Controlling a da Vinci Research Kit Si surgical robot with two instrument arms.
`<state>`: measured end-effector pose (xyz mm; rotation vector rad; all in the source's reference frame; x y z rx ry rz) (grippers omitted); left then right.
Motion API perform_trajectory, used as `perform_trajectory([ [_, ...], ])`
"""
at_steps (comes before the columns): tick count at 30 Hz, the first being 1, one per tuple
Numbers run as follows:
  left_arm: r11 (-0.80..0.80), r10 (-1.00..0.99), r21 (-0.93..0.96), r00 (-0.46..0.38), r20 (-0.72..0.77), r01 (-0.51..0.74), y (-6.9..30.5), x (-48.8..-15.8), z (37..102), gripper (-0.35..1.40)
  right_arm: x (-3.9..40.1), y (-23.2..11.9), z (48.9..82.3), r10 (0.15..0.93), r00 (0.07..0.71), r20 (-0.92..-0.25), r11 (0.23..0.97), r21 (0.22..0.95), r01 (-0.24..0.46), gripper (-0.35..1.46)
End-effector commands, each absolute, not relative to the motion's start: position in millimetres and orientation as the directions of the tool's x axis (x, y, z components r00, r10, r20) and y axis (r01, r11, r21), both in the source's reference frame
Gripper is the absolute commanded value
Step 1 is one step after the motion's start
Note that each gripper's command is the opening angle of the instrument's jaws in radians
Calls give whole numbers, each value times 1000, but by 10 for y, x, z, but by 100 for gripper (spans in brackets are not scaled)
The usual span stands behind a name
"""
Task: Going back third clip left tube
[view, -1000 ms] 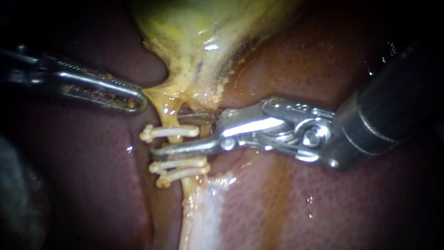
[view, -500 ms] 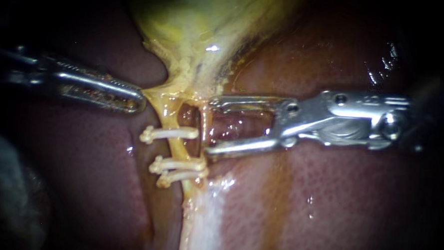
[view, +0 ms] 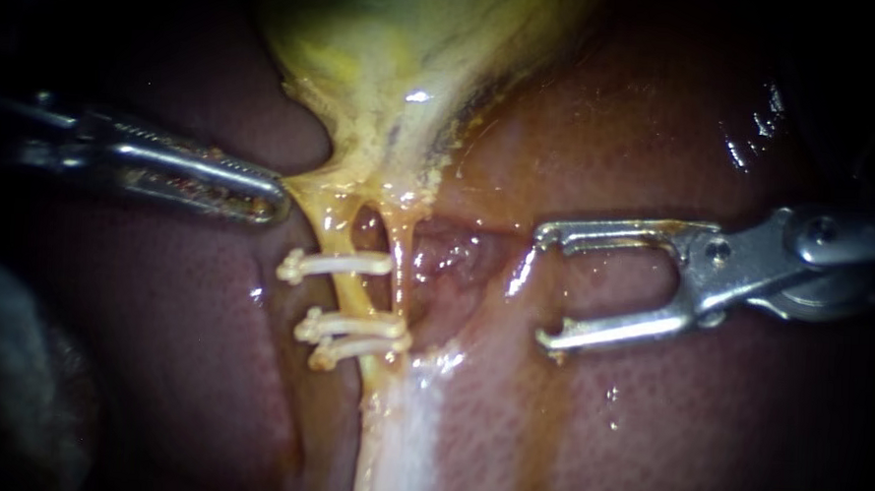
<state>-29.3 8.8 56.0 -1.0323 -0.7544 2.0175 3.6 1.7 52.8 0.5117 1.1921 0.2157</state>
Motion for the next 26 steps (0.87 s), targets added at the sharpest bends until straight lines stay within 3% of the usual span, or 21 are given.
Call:
perform_trajectory([
  [1, -557, 814, -755, -406, -416, -344, 88, -294, 562, -35, 36, 17, 529, 417, 366, -832, 869, 483, 108, 48],
  [15, -561, 812, -752, -406, -419, -345, 88, -324, 593, -35, 33, 17, 529, 411, 365, -835, 871, 478, 112, 49],
  [26, -562, 811, -753, -408, -420, -342, 86, -326, 598, -35, 32, 17, 528, 411, 365, -835, 871, 478, 112, 49],
])
